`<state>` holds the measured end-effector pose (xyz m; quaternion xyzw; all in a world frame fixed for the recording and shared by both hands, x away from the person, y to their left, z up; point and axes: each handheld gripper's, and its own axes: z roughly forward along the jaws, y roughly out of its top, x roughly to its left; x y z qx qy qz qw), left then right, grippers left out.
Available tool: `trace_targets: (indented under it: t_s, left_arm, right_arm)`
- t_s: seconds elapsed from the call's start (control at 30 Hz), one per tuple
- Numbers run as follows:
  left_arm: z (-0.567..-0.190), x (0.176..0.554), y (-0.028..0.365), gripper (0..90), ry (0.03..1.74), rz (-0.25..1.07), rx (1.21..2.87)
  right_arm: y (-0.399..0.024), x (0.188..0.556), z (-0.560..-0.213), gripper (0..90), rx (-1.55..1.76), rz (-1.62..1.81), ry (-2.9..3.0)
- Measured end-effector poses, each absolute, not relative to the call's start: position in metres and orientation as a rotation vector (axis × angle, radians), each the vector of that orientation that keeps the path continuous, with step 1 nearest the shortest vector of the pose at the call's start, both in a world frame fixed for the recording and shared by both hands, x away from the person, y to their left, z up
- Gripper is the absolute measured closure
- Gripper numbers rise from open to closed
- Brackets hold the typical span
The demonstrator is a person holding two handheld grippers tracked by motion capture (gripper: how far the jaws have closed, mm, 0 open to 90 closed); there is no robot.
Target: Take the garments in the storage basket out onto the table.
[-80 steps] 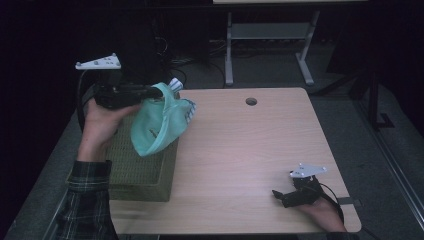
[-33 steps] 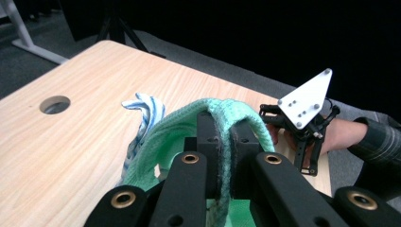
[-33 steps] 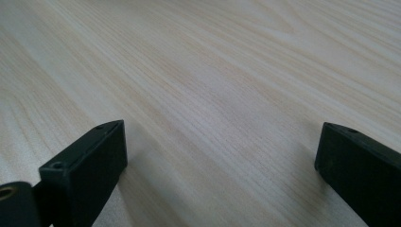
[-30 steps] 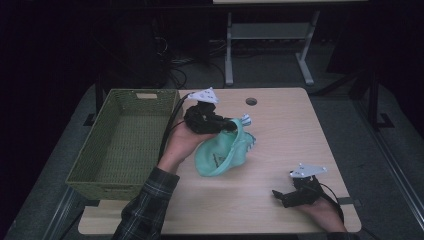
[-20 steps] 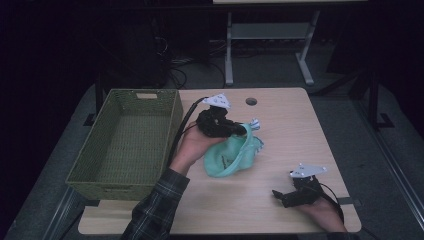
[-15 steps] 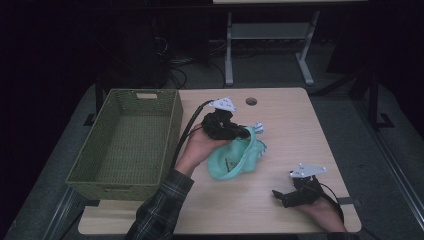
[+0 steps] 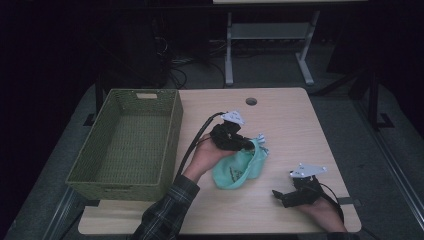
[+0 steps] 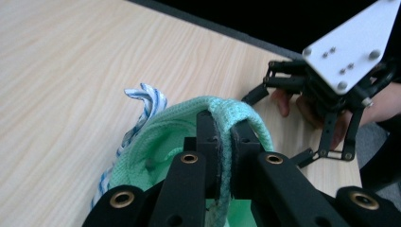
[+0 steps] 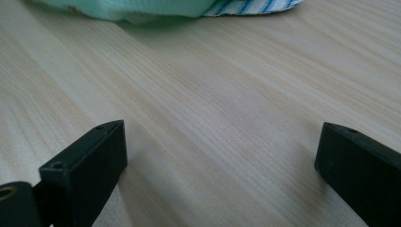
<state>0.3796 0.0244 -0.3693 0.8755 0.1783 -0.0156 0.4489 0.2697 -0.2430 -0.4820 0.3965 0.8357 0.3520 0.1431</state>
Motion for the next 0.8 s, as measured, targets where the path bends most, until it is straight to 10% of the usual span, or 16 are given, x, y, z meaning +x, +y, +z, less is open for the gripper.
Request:
trace_targets:
  t_s: [0.8]
  left_arm:
    - [-0.428, 0.368, 0.017, 84.7, 0.475, -0.077, 2.312]
  right_arm:
    - [-0.243, 0.27, -0.482, 2.4, 1.146, 1.017, 2.41]
